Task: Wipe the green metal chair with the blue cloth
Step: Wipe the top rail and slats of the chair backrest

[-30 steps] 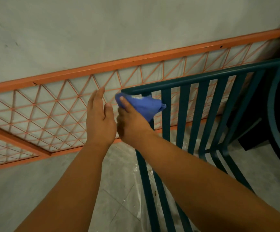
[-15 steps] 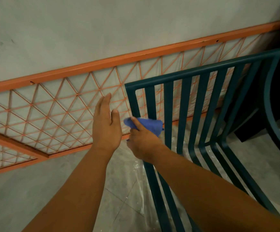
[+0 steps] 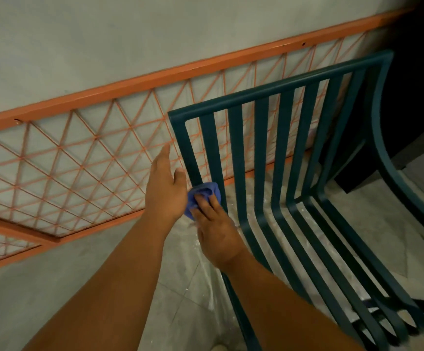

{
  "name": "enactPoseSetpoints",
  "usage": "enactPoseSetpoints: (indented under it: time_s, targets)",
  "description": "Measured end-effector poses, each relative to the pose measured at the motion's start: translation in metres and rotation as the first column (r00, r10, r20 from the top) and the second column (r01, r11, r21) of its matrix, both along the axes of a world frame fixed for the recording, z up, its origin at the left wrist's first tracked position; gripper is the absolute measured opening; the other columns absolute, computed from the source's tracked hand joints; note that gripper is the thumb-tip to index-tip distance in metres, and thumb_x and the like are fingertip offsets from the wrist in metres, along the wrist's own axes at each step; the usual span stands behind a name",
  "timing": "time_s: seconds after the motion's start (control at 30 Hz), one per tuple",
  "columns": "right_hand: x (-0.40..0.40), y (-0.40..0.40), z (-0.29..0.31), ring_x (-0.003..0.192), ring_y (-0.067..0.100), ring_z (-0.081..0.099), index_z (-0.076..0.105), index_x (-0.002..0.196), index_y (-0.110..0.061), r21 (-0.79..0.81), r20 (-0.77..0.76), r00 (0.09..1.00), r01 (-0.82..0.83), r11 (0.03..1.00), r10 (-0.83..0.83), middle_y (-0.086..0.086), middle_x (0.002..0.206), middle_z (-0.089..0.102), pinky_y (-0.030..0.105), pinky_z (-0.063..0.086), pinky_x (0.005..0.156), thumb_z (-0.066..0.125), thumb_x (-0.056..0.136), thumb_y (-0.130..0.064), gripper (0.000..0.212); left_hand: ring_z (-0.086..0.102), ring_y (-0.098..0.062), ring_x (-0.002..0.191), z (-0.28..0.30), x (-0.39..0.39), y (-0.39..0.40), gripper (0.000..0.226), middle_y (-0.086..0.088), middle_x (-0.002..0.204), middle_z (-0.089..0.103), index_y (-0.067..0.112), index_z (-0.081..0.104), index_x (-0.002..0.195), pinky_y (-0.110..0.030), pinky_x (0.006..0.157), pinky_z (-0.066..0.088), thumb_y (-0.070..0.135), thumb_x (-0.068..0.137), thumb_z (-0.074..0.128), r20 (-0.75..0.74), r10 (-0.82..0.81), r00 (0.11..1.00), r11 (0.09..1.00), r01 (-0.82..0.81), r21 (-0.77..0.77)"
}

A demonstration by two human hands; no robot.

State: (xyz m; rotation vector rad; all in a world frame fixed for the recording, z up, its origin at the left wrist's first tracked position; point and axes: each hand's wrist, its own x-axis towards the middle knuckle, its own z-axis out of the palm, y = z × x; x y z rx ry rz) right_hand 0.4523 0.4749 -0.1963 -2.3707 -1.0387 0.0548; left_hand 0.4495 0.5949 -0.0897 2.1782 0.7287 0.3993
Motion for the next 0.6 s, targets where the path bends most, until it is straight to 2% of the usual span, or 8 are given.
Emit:
enactPoseSetpoints:
  time_s: [0.07,0.17,0.23,0.33,0.4,0.47,0.53,0.6]
  targets:
    - [-0.021,-0.019,-0.008,0.128,0.033,0.048,0.063,0.119,-0.016,0.006,-0.027,0.999,0.027,1.000,-0.027,0.006,0.135,0.056,0.043,0.050,0.095,0.072,0.081,-0.015,0.038,0.040,-0.020,0.134,-0.004,0.006,-0.003,0.049,-0.001,0.150,0.037,0.021,0.026,0.148,-0.027,0.103,0.032,0.021,0.100,0.036,-0.108,-0.017,0.994,0.997,0.009,-0.073]
    - [-0.048,-0.044,-0.018,0.107,0.020,0.065,0.073,0.095,-0.023,-0.030,-0.018,0.999,0.048,0.998,-0.049,0.000,0.115,0.069,0.027,0.052,0.086,0.087,0.063,-0.023,0.035,0.060,-0.024,0.095,-0.011,0.014,-0.009,0.040,-0.007,0.122,0.062,0.018,0.043,0.138,-0.031,0.074,0.045,0.022,0.099,0.039,-0.206,0.017,0.978,0.993,-0.041,-0.108]
    - [-0.049,-0.046,-0.017,0.114,0.019,0.061,0.069,0.112,-0.021,0.008,-0.102,0.986,0.132,0.991,-0.130,0.001,0.124,0.064,0.027,0.046,0.094,0.083,0.070,-0.023,0.044,0.056,-0.019,0.083,-0.016,0.017,-0.013,0.037,-0.008,0.112,0.066,0.015,0.049,0.133,-0.025,0.064,0.041,0.021,0.097,0.042,-0.225,0.068,0.972,0.993,-0.088,-0.082]
    - [-0.032,-0.024,0.001,0.140,0.017,0.030,0.037,0.144,-0.019,0.062,-0.289,0.945,0.181,0.982,-0.156,0.000,0.151,0.035,0.027,0.023,0.113,0.050,0.096,-0.021,0.051,0.057,-0.018,0.082,-0.020,0.019,-0.019,0.037,-0.007,0.106,0.069,0.012,0.050,0.130,-0.024,0.065,0.040,0.021,0.094,0.050,-0.231,0.126,0.965,0.985,-0.150,-0.089]
    - [-0.012,-0.002,0.009,0.141,0.016,0.025,0.030,0.147,-0.017,0.073,-0.271,0.940,0.235,0.969,-0.208,0.001,0.154,0.029,0.028,0.021,0.114,0.046,0.097,-0.021,0.053,0.061,-0.021,0.090,-0.022,0.018,-0.025,0.038,-0.007,0.108,0.069,0.012,0.049,0.130,-0.026,0.072,0.040,0.022,0.093,0.053,-0.216,0.154,0.964,0.981,-0.176,-0.082]
    - [0.005,0.018,0.018,0.142,0.019,0.024,0.022,0.150,-0.012,0.063,-0.158,0.950,0.281,0.958,-0.268,0.007,0.156,0.025,0.027,0.017,0.115,0.045,0.098,-0.023,0.057,0.062,-0.023,0.097,-0.024,0.016,-0.029,0.039,-0.007,0.110,0.069,0.012,0.049,0.130,-0.027,0.077,0.041,0.024,0.093,0.053,-0.214,0.174,0.961,0.979,-0.192,-0.067]
    - [0.013,0.028,0.019,0.140,0.023,0.029,0.018,0.149,-0.008,0.003,-0.302,0.903,0.320,0.947,-0.304,0.011,0.155,0.026,0.028,0.022,0.113,0.046,0.097,-0.018,0.060,0.058,-0.020,0.090,-0.027,0.012,-0.030,0.037,-0.007,0.110,0.067,0.012,0.051,0.129,-0.028,0.077,0.043,0.026,0.094,0.052,-0.240,0.184,0.953,0.980,-0.198,-0.036]
    - [0.012,0.024,0.015,0.122,0.030,0.048,0.036,0.139,-0.012,-0.094,-0.331,0.887,0.309,0.946,-0.322,0.012,0.138,0.045,0.037,0.043,0.099,0.048,0.093,-0.020,0.048,0.052,-0.017,0.084,-0.031,0.008,-0.029,0.033,-0.007,0.109,0.065,0.012,0.055,0.122,-0.029,0.073,0.043,0.029,0.094,0.051,-0.293,0.178,0.939,0.983,-0.186,0.003]
